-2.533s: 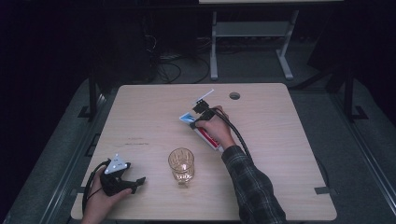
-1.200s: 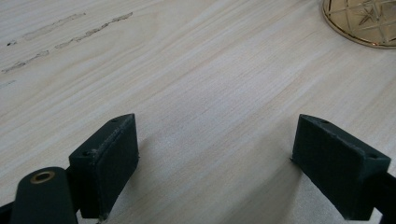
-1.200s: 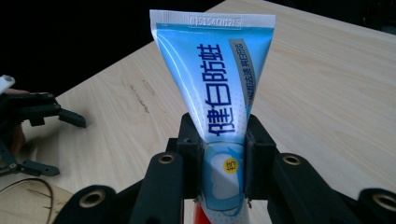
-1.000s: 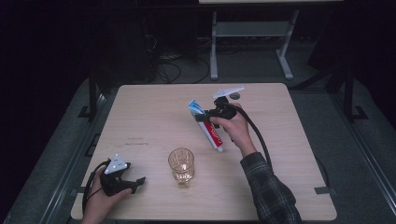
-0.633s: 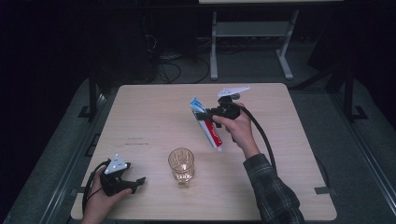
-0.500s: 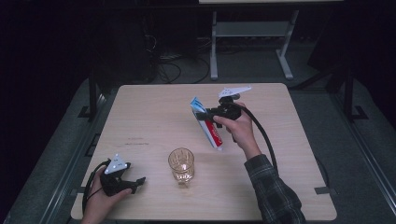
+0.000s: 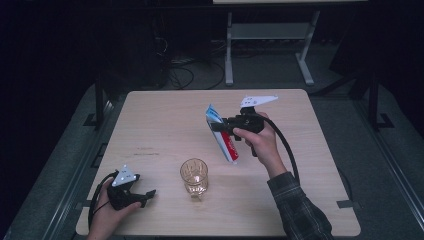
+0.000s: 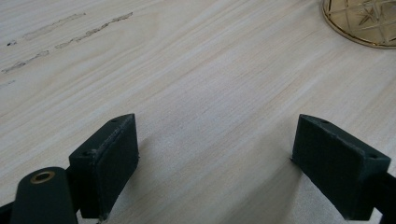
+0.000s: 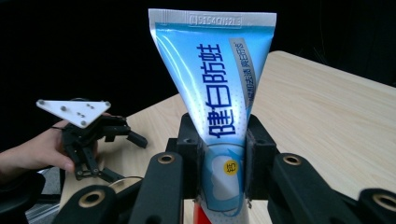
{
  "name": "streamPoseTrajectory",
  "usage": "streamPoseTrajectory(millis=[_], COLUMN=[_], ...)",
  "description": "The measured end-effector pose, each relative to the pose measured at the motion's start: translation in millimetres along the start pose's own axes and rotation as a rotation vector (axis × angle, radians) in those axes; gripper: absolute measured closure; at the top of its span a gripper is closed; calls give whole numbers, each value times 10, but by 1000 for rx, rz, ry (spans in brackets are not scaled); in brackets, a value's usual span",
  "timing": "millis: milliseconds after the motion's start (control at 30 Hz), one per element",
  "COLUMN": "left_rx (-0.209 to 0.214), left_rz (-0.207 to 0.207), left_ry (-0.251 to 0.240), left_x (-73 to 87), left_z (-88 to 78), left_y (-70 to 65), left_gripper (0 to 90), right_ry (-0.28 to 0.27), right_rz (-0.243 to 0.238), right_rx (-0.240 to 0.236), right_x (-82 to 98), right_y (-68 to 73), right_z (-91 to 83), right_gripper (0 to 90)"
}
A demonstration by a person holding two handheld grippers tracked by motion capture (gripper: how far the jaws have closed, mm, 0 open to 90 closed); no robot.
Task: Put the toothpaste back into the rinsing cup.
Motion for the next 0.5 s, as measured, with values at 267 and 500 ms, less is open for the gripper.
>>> streamPoseTrajectory(millis=[267, 500], left_rx=[0, -1], left_rz=[-3, -3], left_ry=[-2, -2], left_x=[0, 0], left_z=[1, 1], left_y=[-2, -2], left_gripper=[135, 135], right_ry=[-60, -99], right_rz=[-19, -32], right_rx=[-27, -47], right_x=[-115, -205], right_y=[146, 228], right_z=[-74, -95], right_gripper=[725, 724])
Point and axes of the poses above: each handheld gripper's, and its own axes: z roughly forward along the jaws, x roughly out of its underside, y roughly to its left, the point moved 2 cm from there along z, roughly forward along the jaws, and after that the axes turned 15 degrees about -z, right-handed, at the moved point
